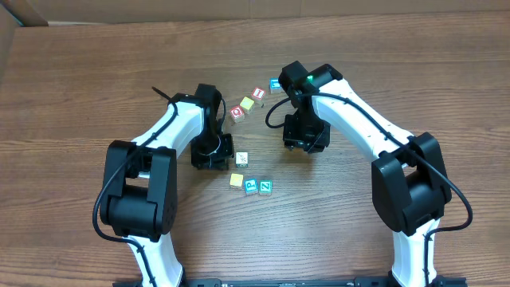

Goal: Flip 4 blocks

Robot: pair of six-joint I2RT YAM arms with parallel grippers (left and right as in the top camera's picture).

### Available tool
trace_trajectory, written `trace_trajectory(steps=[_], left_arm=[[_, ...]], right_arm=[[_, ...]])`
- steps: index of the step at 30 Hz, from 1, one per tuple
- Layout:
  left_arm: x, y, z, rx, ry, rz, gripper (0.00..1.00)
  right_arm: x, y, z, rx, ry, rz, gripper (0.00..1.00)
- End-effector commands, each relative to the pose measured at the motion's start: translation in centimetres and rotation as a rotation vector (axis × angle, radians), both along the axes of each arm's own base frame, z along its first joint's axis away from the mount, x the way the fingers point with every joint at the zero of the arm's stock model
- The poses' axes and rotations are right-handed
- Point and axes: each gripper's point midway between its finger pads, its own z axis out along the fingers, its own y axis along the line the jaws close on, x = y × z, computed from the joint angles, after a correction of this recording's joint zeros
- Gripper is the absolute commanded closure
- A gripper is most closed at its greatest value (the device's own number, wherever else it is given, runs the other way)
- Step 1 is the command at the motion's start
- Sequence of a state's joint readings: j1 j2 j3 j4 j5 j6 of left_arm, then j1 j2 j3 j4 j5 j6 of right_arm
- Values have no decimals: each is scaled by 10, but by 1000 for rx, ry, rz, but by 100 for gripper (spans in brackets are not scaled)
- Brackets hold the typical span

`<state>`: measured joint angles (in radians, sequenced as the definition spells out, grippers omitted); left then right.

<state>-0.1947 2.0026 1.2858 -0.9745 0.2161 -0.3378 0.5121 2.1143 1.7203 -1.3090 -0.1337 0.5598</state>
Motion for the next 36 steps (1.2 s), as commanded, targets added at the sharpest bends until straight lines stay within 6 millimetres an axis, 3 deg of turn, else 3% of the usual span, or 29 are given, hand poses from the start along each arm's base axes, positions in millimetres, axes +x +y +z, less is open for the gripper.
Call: trace_trajectory(steps=[1,7,16,24,36], left_arm=[[4,-13,-6,-69,-10,3,96],[3,-16,-5,-83,-4,3,96],[-10,-43,1,-176,33,-51,96],[-22,-26,-2,-76,79,-56,96],[-29,-27,0,-77,104,-66,96]], right_arm=[[-2,0,2,3,-7,15,55],[5,-1,2,13,-24,4,55],[7,0,1,16,-30,3,55],[6,-1,1,15,-28,3,55],[6,-1,1,15,-28,3,55]])
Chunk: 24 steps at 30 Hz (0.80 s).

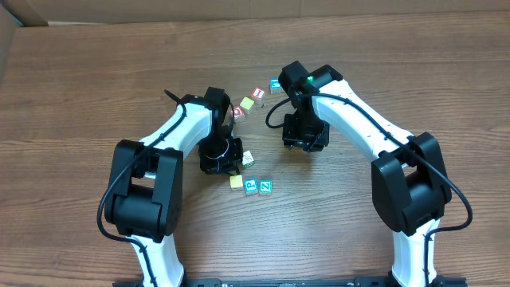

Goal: Flip 4 blocks

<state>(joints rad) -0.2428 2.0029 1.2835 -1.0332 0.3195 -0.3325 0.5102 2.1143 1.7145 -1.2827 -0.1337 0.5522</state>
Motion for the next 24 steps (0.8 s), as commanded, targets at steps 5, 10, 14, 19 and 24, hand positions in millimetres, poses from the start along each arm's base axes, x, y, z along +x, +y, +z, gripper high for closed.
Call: trace_trajectory(steps=[5,10,14,19,24], left_arm=[[-9,2,-6,12,29,-49,96],[-12,4,-5,6,30,-89,96],[-13,4,-5,6,34,-91,96],[-13,3,-5,6,34,-92,96],[-14,1,-4,-4,39,-91,96]], right_arm=[[1,-2,3,4,-9,-3,55],[1,-2,3,4,-9,-3,55],[1,-2,3,4,-10,-3,55],[1,-2,3,4,-9,-3,55],[1,-2,3,4,-8,-3,54]])
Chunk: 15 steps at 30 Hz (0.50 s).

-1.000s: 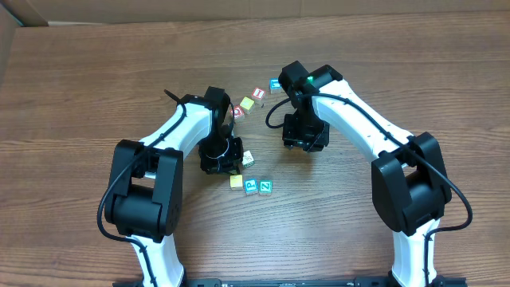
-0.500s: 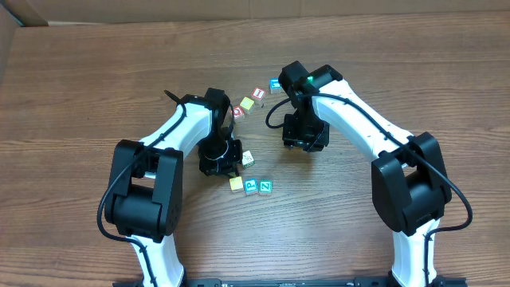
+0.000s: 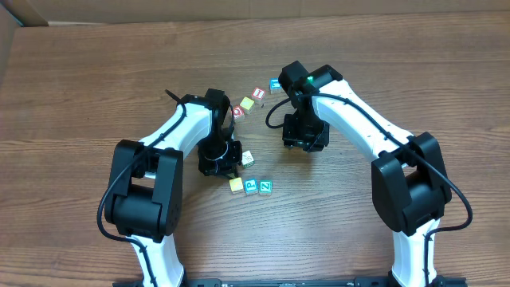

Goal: Flip 4 blocks

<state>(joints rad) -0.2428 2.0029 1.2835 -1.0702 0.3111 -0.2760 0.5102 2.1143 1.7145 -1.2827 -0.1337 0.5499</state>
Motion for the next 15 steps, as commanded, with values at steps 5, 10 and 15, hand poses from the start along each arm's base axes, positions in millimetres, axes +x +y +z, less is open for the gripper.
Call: trace_trajectory(steps=[5,10,15], left_arm=[[-8,-6,-6,-4,23,-50,96],[-11,-7,-5,0,32,-53,96],[-8,-3,-5,19,27,-34,96]], right_arm=[[1,-3,3,3,-5,-5,54],[-1,-3,3,0,0,-5,54],[0,-3,3,0,-1,-5,54]])
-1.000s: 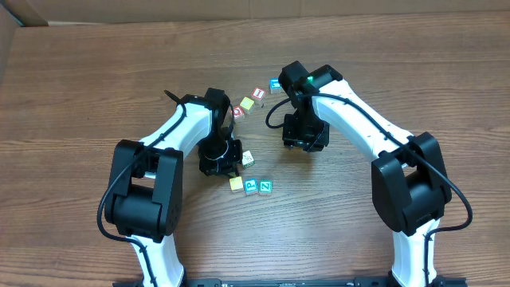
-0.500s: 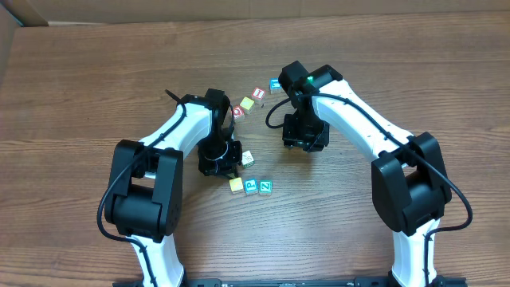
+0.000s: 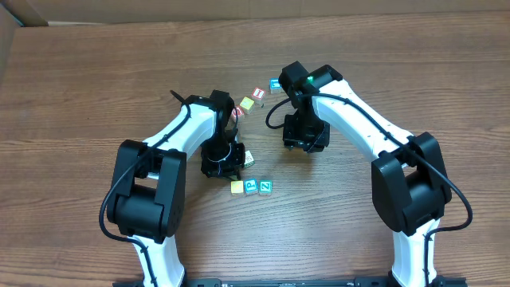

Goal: Flip 4 blocks

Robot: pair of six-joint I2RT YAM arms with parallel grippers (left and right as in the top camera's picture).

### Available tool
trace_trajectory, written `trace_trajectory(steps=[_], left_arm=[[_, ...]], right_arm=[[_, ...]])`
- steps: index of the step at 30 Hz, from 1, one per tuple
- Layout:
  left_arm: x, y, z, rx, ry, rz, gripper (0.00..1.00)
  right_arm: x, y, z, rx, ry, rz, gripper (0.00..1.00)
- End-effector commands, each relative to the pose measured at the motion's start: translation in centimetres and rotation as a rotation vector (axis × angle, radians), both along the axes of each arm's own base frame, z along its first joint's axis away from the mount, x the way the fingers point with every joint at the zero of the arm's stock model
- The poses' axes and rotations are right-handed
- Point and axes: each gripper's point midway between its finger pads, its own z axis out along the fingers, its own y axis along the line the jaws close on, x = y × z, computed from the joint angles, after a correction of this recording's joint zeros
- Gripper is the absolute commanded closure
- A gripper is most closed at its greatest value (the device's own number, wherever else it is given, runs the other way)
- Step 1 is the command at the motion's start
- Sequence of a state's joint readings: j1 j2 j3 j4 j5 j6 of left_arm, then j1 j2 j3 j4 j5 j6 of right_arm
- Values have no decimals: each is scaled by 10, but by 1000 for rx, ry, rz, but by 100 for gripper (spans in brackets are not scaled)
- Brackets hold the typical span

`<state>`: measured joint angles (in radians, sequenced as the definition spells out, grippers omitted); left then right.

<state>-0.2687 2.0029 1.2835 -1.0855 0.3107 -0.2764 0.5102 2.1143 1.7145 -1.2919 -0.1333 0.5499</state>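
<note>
Several small lettered blocks lie mid-table in the overhead view. A white block (image 3: 248,159) sits tilted against the right side of my left gripper (image 3: 224,166), which points down and hides its own fingers. In front of it stand a yellow block (image 3: 237,187), a blue P block (image 3: 250,186) and a Z block (image 3: 264,187) in a row. Further back are a red block (image 3: 237,112) half hidden by my left arm, a yellow-green block (image 3: 247,103), a red-and-white block (image 3: 257,93) and a blue block (image 3: 274,84). My right gripper (image 3: 304,140) hangs to the right, apart from them.
The wooden table (image 3: 80,159) carries only the blocks and both arms. A cardboard edge (image 3: 24,16) shows at the back left corner. My right arm (image 3: 358,112) arches over the right half of the table.
My left gripper has shifted slightly right and toward the front, closer to the white block. The yellow block sits a touch nearer the front edge. My right arm has not moved.
My left gripper first stood left of the white block, which lay flat and apart from it. Then the gripper was further right with the white block tilted at its side. It has stayed against that block, edging right. My right arm has kept still throughout.
</note>
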Motion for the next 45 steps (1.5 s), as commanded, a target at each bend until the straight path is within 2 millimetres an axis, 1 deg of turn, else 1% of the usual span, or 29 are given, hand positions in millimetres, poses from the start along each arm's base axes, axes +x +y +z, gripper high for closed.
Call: trace_trajectory(steps=[1,3,4,7,8,10,11,13,17,22,25,28,32,35,40,45], left_arm=[[3,6,-4,24,1,-1,96],[16,14,1,65,-30,27,96],[31,23,12,113,-67,64,96],[44,32,35,147,-97,113,96],[45,33,42,155,-97,124,96],[40,36,52,171,-83,128,96],[36,37,54,176,-66,127,96],[24,39,55,187,-17,120,96],[0,41,47,209,61,102,96],[-23,45,27,227,120,93,96],[-31,43,15,210,134,98,96],[-34,35,6,167,132,106,96],[-30,29,0,141,104,106,96],[-27,27,-1,129,95,110,96],[-27,27,-1,129,94,109,96],[-27,27,-1,128,94,110,96]], right_arm=[[1,-2,3,5,-9,-5,54],[1,-2,3,5,-8,-5,54],[0,-3,3,1,-1,-5,54],[-8,-7,4,-16,30,-5,55],[-11,-9,4,-24,43,-5,60],[-19,-11,4,-35,71,-2,86],[-23,-11,3,-38,85,2,96],[-34,-8,-1,-40,114,14,96],[-49,0,-14,-45,135,50,96],[-59,18,-19,-12,137,91,96],[-63,31,-19,22,135,110,96],[-67,44,-18,72,143,121,96],[-73,54,-16,105,158,131,96],[-77,55,-17,102,164,140,96],[-85,56,-26,95,179,127,96],[-88,55,-34,91,181,106,96]])
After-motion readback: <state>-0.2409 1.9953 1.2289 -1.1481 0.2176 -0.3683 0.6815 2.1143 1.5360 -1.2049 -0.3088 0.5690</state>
